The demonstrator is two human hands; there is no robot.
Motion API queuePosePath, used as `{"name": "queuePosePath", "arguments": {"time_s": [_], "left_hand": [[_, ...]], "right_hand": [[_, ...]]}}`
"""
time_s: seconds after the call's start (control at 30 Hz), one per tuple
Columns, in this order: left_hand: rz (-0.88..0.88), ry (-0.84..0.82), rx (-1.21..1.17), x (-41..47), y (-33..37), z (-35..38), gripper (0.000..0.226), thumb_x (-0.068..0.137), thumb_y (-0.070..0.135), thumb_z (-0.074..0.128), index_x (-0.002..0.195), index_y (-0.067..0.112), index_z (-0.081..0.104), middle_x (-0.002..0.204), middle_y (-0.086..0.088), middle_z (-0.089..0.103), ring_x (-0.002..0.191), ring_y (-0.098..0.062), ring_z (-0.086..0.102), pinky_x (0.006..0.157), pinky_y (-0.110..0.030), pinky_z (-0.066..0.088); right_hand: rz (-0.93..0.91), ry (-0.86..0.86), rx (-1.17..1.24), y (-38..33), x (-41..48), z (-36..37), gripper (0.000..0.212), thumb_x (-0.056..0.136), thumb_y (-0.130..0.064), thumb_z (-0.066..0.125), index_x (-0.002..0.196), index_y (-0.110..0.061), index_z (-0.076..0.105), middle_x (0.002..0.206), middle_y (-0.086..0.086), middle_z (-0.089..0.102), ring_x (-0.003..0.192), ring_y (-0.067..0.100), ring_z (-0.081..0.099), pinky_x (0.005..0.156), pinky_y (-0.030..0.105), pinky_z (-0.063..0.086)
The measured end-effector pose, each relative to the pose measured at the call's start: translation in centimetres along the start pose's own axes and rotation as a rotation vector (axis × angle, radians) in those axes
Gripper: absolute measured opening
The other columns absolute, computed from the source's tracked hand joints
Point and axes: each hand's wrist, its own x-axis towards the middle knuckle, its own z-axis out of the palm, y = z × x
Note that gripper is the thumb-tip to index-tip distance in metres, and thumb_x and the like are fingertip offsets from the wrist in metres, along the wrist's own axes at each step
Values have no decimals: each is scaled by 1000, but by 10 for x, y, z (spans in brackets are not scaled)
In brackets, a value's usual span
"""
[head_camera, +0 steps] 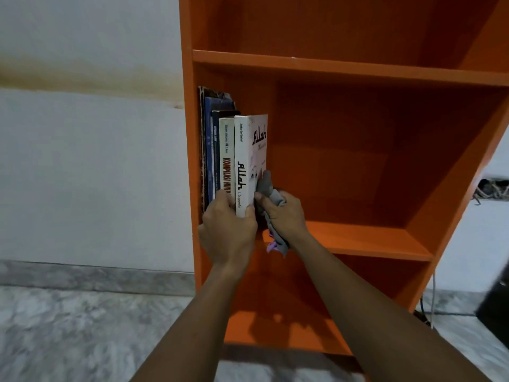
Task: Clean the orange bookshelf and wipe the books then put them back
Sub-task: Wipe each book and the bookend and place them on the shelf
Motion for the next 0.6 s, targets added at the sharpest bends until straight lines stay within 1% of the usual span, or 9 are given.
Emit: {"name": "queuePosePath", "arguments": {"time_s": [0.03,0.1,0.13,0.2,0.27,0.37,0.43,0.53,0.6], "left_hand": [[-10,0,-6,-1,0,-1,35,86,44,76,96,19,53,108,-1,72,98,-23,70,53,-7,28],[-28,6,-11,-1,1,-1,35,86,46,75,95,19,53,103,0,71,94,-22,69,52,-9,25],[-36,11,-11,-1,2,-2,35,85,46,74,95,20,54,100,1,71,93,-21,68,53,-10,25],[-52,16,-7,-1,3,-2,36,84,47,75,96,20,54,97,2,70,91,-20,67,53,-12,25],[-60,15,1,-1,3,-2,38,84,49,75,97,20,53,98,1,69,93,-19,66,53,-12,26],[-54,7,7,-2,2,-2,41,84,51,74,99,20,52,103,0,70,97,-19,66,53,-12,26],[-48,1,26,-2,1,-3,42,83,52,74,99,20,52,100,0,69,93,-18,65,52,-12,24],[-48,-9,42,-3,-1,-2,42,83,53,73,97,21,51,95,3,66,85,-13,57,52,-14,24],[-46,-13,50,-4,-4,-2,42,83,52,74,96,21,49,93,4,64,84,-11,54,52,-15,26]], "right_hand": [[-4,1,2,0,-1,0,53,73,-66,73,80,-14,65,65,-6,65,61,16,57,59,41,51],[-7,8,17,-2,-2,0,52,72,-67,76,87,-17,71,78,-1,73,73,22,68,68,50,59],[-10,17,24,-3,-4,0,55,71,-68,77,89,-16,72,82,2,75,78,27,71,71,53,59],[-21,55,35,-5,-6,-1,62,72,-67,77,91,-9,70,83,11,73,81,35,70,71,56,57],[-36,100,59,-9,-9,-2,55,79,-57,78,92,-4,67,84,17,70,77,33,67,71,55,56],[-25,130,76,-11,-9,-3,42,86,-43,79,92,-3,67,84,16,70,72,27,64,72,50,56],[-30,121,72,-13,-11,-2,40,87,-42,79,91,-4,66,80,11,69,71,21,64,70,45,56],[-47,141,80,-16,-12,-1,39,86,-44,79,89,-7,66,79,9,69,70,23,64,69,44,55],[-48,158,76,-15,-12,-1,32,88,-41,78,88,-11,67,77,2,69,70,16,64,69,40,55]]}}
